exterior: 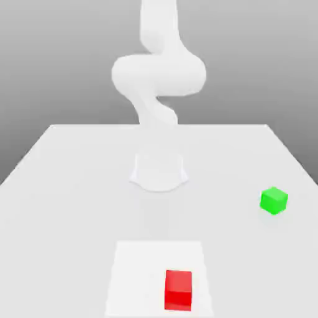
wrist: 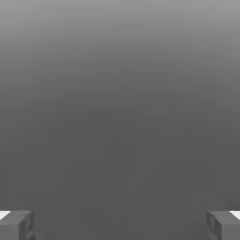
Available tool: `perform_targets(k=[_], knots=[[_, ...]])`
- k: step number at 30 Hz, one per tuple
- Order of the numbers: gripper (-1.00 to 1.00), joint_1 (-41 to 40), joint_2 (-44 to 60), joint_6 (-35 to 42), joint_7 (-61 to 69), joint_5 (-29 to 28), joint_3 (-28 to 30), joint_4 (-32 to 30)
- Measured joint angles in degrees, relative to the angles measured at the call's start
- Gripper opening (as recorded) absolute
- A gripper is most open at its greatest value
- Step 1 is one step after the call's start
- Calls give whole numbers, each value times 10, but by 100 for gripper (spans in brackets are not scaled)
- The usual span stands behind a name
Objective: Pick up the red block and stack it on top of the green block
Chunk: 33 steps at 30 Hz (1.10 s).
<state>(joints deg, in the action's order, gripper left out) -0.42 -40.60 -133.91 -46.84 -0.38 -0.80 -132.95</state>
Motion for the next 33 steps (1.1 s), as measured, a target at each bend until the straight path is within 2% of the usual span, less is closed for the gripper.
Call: perform_targets(k=[23,29,30,33], knots=[[0,-6,481,-196,-83,-21,-42,-108],[0,6,605,-288,-98,-37,-28,-99],[-100,8,616,-297,-100,-39,-26,-98],[-100,8,616,-297,-100,-39,-26,-98]])
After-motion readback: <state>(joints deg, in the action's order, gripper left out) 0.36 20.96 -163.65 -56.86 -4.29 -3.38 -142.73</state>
